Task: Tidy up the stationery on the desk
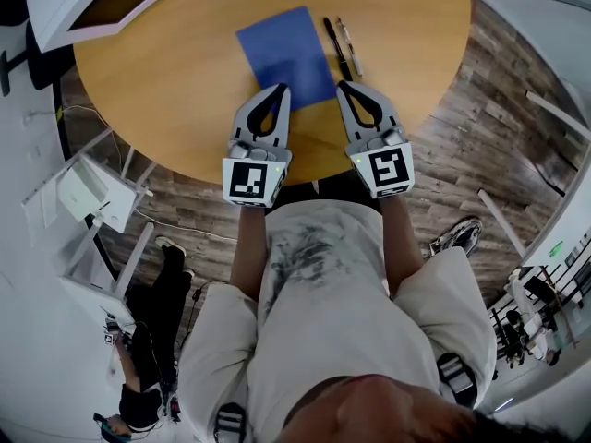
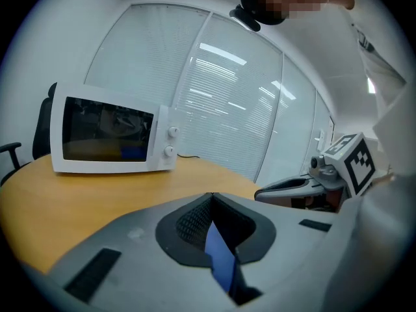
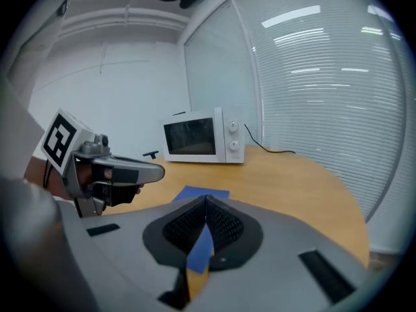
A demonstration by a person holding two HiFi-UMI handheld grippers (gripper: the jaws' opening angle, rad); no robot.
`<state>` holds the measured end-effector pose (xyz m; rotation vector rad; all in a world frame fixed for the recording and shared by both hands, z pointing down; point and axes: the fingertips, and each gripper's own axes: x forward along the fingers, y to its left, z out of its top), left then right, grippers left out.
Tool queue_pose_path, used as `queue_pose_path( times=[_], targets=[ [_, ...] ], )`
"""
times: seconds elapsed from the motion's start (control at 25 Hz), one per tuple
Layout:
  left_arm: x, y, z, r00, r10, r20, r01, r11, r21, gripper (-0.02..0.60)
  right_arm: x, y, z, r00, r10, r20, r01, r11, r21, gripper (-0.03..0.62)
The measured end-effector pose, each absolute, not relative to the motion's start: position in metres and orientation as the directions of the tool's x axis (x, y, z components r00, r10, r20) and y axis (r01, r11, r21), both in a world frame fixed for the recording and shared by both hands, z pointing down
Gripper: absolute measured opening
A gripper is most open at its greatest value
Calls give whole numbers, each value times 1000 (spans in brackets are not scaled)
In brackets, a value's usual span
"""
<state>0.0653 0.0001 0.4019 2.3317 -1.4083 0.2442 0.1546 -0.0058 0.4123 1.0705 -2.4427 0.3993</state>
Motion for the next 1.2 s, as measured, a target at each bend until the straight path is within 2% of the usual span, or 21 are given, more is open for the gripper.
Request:
queue_pose_path(
  times=[0.28, 1.0, 1.2],
  targets=[
    [70, 3, 390, 510, -808, 295, -856, -443, 267, 9, 178, -2, 395, -615, -647, 452, -761, 637, -123, 63],
    [79, 11, 389, 534, -792, 298, -842, -466, 270, 9, 187, 1, 389, -602, -660, 449, -770, 630, -106, 63],
    [78, 11, 390, 527, -795, 300, -846, -459, 271, 9, 187, -2, 387, -614, -671, 415, -761, 643, -85, 63]
  ],
)
